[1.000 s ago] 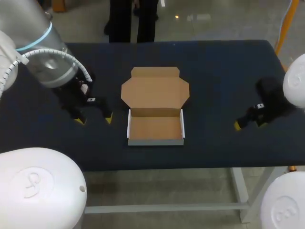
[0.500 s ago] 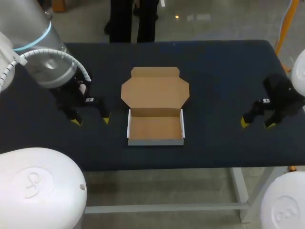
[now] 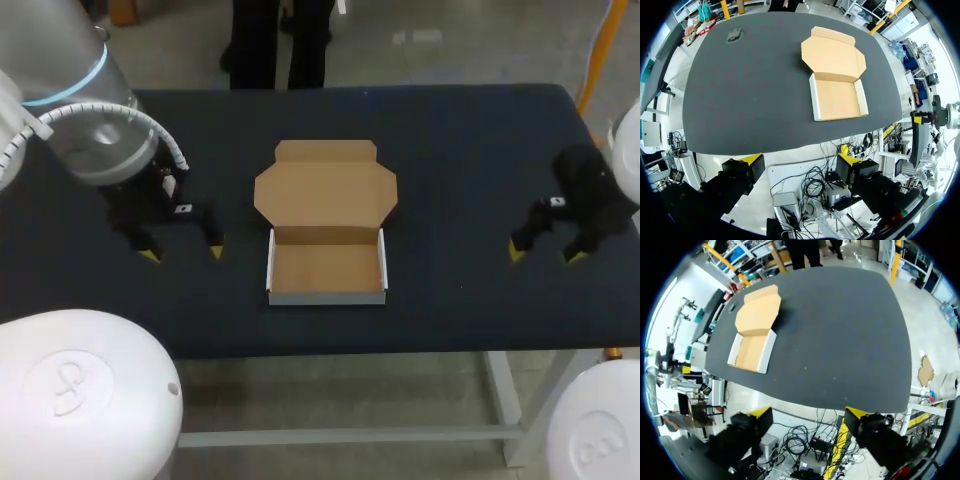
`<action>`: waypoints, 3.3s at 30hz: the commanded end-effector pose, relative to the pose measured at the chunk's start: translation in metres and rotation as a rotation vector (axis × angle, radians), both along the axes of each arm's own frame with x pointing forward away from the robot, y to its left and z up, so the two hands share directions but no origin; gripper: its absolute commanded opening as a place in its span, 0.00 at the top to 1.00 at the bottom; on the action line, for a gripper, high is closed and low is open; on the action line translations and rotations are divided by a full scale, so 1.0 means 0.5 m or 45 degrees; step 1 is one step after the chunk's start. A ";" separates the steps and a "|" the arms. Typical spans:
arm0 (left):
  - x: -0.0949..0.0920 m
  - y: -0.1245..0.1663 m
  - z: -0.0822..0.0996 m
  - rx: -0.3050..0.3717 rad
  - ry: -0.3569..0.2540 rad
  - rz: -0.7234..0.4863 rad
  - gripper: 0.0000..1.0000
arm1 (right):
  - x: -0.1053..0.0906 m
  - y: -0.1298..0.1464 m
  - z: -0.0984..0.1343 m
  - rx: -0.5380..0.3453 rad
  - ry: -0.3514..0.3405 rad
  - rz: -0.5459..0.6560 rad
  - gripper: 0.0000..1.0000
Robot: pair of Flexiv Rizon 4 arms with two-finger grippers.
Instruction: Assemble the packaging by folding the flat box into shape, placing the metal phone stand inside, and closing the box properly
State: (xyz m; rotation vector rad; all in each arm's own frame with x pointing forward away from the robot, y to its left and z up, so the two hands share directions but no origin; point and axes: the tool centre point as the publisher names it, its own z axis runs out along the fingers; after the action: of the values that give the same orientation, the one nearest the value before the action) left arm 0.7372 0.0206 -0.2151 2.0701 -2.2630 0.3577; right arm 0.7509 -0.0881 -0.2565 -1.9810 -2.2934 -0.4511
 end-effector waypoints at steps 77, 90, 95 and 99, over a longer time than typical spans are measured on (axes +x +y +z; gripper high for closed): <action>0.224 0.138 -0.170 0.088 0.008 0.119 0.00 | -0.013 0.010 0.009 -0.030 0.042 -0.028 0.00; 0.308 0.188 -0.218 0.106 0.094 0.150 0.00 | -0.013 0.010 0.009 -0.030 0.042 -0.028 0.00; 0.327 0.213 -0.223 0.115 0.110 0.179 0.00 | -0.013 0.010 0.009 -0.030 0.042 -0.028 0.00; 0.333 0.229 -0.227 0.127 0.118 0.190 0.00 | -0.013 0.010 0.009 -0.030 0.042 -0.028 0.00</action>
State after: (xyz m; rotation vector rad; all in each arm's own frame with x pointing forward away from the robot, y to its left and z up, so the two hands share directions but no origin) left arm 0.8987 0.1328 -0.3282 2.2735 -2.1329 0.1888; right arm 0.7449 -0.0833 -0.2540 -2.0109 -2.2708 -0.3979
